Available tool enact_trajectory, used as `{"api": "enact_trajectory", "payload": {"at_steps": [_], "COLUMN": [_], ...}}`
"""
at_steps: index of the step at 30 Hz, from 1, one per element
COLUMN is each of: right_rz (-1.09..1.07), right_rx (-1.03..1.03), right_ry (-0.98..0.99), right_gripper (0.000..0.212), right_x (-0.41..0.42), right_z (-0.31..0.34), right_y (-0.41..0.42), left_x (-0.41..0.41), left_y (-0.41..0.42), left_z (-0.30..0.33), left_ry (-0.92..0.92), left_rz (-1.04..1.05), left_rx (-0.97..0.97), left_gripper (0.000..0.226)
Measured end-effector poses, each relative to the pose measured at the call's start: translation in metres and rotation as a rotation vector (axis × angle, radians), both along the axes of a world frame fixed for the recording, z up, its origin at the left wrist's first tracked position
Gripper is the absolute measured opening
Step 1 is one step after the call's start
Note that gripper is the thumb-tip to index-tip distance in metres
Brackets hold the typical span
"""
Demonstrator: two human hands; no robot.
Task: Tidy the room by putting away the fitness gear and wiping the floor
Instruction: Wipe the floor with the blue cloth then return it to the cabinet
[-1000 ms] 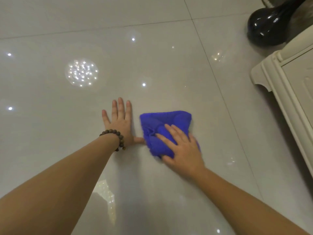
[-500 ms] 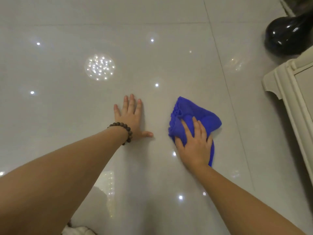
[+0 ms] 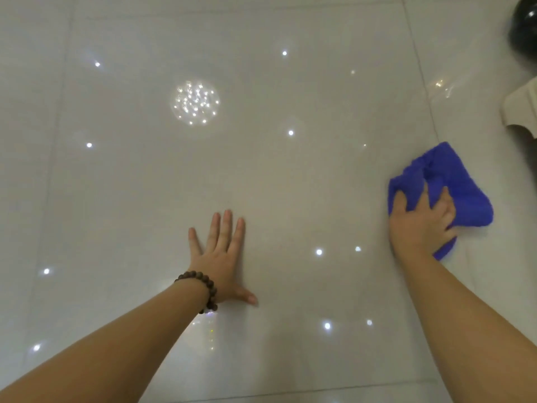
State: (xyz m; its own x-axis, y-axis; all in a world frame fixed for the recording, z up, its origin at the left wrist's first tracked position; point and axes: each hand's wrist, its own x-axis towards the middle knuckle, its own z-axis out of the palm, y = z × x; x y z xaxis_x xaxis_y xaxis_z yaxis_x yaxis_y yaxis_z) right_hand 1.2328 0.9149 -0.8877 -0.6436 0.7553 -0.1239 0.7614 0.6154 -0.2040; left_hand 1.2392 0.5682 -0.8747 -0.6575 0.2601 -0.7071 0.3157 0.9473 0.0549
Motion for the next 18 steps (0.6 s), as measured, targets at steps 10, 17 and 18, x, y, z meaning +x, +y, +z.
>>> {"api": "enact_trajectory", "payload": {"at_steps": [10,17,18], "right_rz": [0.868,-0.261,-0.169], "right_rx": [0.11,-0.041,-0.024], "right_ry": [0.042,-0.063,-0.044], "right_gripper": [0.065,0.07,0.064], "right_x": [0.078,0.109,0.101], "right_z": [-0.015,0.01,0.006], "right_y": [-0.029,0.014,-0.015], "left_x": [-0.002,-0.002,-0.003], "left_y": [-0.001,0.0,-0.001], "left_z": [0.005,0.005,0.005], "left_ry": [0.013,0.004,0.005], "left_rz": [-0.021,-0.037,-0.041], "left_rx": [0.022,-0.001,-0.001], "left_gripper": [0.155,0.154,0.155]}}
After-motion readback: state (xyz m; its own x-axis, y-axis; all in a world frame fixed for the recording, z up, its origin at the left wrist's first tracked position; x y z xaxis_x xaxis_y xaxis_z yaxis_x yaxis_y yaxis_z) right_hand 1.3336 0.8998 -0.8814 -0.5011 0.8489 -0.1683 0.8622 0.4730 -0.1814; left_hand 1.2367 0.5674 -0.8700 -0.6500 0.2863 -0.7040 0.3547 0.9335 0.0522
